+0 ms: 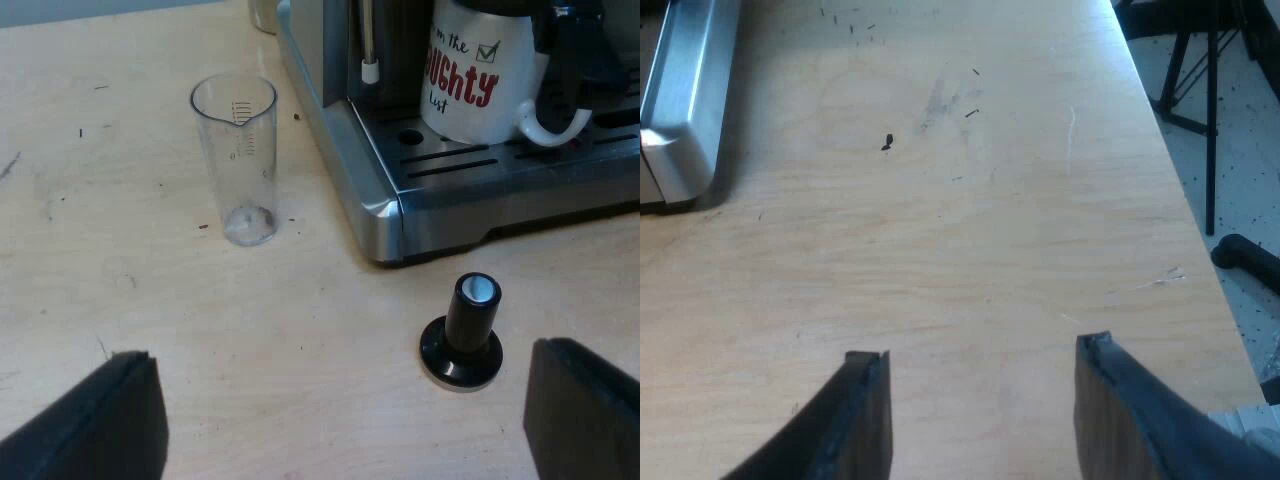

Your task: Remove mug from coffee machine

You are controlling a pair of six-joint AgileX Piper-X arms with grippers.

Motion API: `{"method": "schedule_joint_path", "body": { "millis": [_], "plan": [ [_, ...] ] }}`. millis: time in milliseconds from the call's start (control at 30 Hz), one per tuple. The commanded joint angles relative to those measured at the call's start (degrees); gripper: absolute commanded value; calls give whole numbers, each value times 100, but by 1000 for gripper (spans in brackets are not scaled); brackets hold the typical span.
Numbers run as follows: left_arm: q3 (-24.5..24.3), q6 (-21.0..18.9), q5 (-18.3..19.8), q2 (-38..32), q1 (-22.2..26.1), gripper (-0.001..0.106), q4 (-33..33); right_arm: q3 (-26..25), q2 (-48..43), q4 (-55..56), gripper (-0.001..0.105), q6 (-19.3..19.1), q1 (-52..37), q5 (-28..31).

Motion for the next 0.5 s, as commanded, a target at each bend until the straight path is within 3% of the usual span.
{"method": "schedule_joint_path", "body": {
  "millis": [33,500],
  "plan": [
    [-25,-15,2,-222,10,77,-82,-24,-263,-44,44,0,2,-32],
    [-141,-15,79,-222,10,77,-66,-207,-187,-30,44,0,2,-29]
  ]
}}
